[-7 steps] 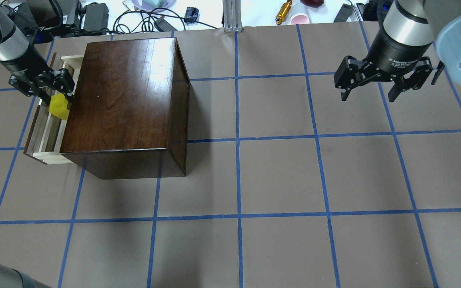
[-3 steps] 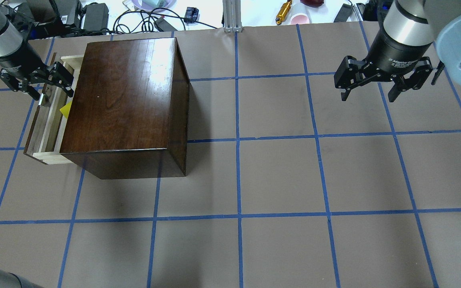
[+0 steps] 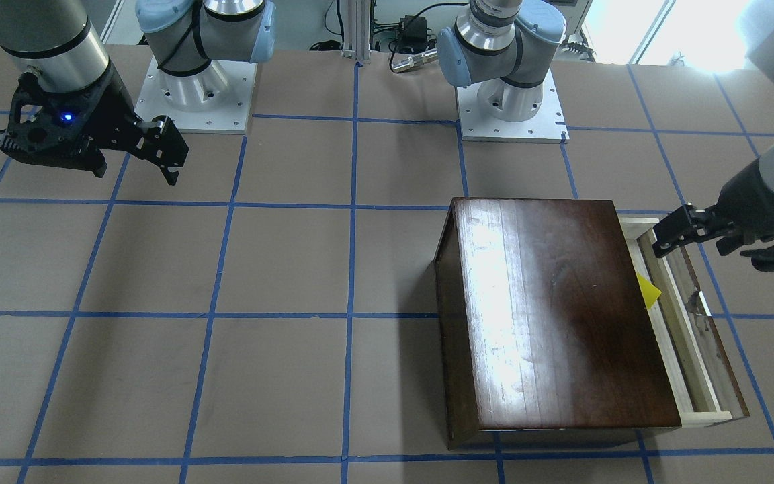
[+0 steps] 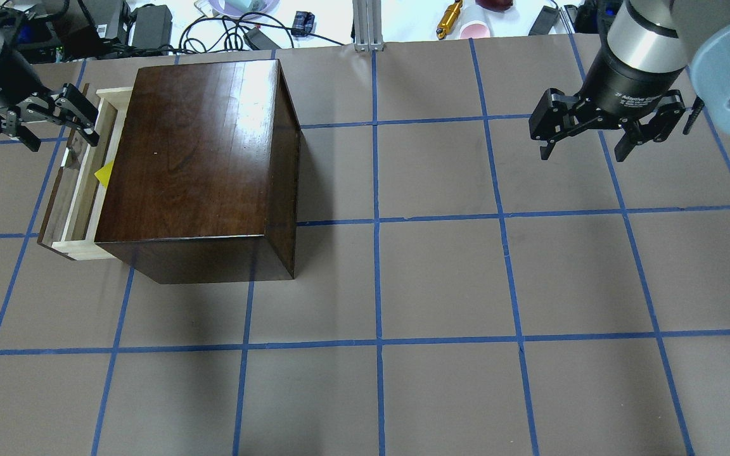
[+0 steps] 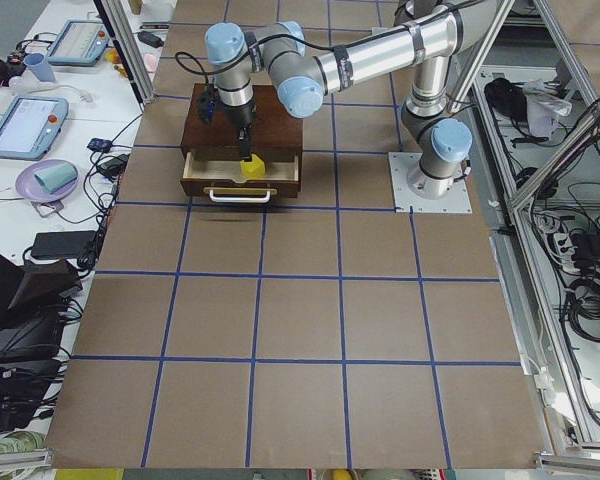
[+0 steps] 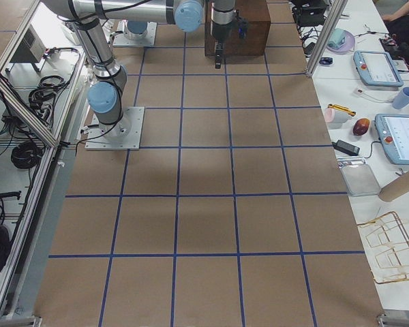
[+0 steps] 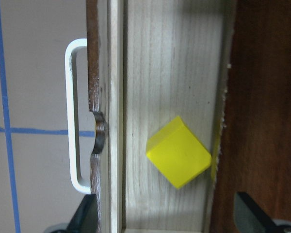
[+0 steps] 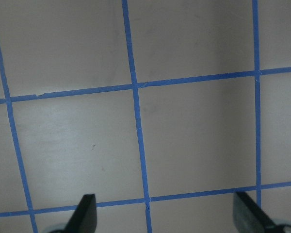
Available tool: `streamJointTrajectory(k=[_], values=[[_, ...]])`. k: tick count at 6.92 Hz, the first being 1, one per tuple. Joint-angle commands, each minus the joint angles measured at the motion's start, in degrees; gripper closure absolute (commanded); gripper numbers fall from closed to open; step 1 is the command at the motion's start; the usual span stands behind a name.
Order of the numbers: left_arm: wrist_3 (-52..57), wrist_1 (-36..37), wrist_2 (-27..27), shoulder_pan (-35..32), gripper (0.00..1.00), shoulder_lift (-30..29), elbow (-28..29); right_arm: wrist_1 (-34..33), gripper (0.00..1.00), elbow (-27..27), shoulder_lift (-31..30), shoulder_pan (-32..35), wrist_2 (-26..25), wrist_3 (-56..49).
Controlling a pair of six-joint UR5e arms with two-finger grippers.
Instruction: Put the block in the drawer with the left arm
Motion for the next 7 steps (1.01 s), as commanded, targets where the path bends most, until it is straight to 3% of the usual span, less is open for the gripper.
streamJointTrajectory(k=[1,5,7], values=[[-0.04,-3.60,-0.09,-0.38,0.00,6.14,-0.13,0.00,0.00,0.00,0.00,0.00,0.00,0.00],[-1.26,-5.62,-0.09,-0.90,0.00,9.69,-1.10,0.00,0.00,0.00,0.00,0.00,0.00,0.00],[-7.84,-5.19,0.35,-7.38,0.00,8.72,-0.05,0.00,0.00,0.00,0.00,0.00,0.00,0.00]])
